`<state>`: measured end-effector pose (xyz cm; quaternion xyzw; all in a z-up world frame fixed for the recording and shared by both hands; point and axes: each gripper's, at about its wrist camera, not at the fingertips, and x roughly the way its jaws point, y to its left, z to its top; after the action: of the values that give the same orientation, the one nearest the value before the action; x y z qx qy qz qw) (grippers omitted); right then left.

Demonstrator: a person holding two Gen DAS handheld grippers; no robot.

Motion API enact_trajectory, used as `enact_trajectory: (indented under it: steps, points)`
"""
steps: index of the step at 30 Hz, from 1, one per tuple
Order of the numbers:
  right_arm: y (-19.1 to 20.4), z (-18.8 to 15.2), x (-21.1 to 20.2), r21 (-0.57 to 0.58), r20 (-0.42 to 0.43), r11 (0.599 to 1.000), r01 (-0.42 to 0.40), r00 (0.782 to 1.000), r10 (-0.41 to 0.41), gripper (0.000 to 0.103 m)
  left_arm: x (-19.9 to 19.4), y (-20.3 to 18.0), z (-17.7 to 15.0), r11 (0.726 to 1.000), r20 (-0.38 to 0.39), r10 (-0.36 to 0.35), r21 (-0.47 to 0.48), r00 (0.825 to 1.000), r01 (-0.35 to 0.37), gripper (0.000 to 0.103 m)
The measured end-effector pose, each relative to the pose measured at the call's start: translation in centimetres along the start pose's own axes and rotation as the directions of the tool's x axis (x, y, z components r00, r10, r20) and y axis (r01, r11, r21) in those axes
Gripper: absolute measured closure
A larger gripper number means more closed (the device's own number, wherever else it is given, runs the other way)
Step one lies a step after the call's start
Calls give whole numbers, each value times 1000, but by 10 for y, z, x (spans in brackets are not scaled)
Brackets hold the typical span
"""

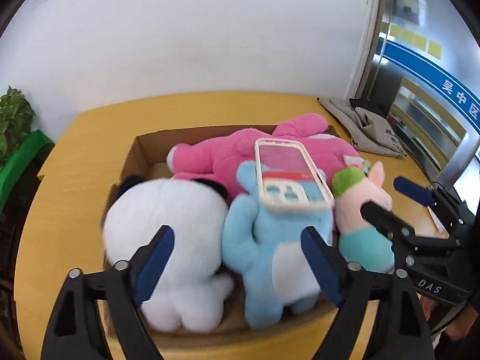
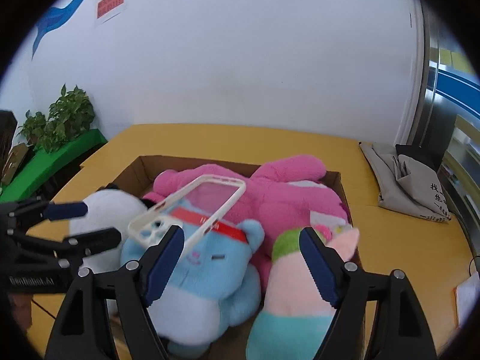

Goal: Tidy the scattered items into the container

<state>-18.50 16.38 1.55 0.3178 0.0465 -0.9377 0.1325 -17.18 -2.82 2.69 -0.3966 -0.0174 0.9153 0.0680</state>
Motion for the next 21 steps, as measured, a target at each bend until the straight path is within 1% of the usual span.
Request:
enact_trajectory:
  steps: [2, 4, 6, 8, 10, 12, 14, 16, 18, 21]
  points:
    - [6, -26, -22, -15, -5, 1000, -4, 1000, 4, 24, -17, 1, -25, 1000, 7, 2, -7, 1000, -1, 4]
    - [10, -49, -40, -4, -14, 1000, -7, 1000, 7, 24, -33, 1, -52, 1000, 21, 14, -19, 1000, -14, 0]
    - [13, -73, -56, 14, -22, 1000, -4, 1000, 5, 24, -45, -1, -76, 1000, 34, 20, -24, 999, -19, 0]
    - [15, -93, -68, 40, -33, 999, 17, 999, -16, 24, -56, -2, -98, 998, 43, 29, -48, 999, -27, 0]
    - [17, -107, -77, 61, -43, 998, 34, 999, -31, 24, -65, -2, -114, 996, 61, 44, -76, 997, -39, 0]
    - [19, -117, -85, 73, -52, 996, 50, 998, -46, 24, -73, -4, -124, 995, 71, 66, -80, 995, -60, 0]
    - [22, -122, -92, 61, -60, 996, 70, 996, -66, 24, -78, -6, -131, 994, 72, 84, -82, 994, -78, 0]
    - [24, -125, -100, 57, -62, 995, 88, 995, -84, 24, -83, -5, -134, 992, 72, 85, -98, 994, -77, 0]
    - [26, -128, -107, 63, -59, 995, 77, 996, -73, 24, -88, -4, -137, 991, 73, 73, -114, 995, -64, 0]
    - [33, -131, -114, 52, -56, 996, 79, 996, -76, 24, -93, -6, -142, 991, 74, 80, -112, 994, -72, 0]
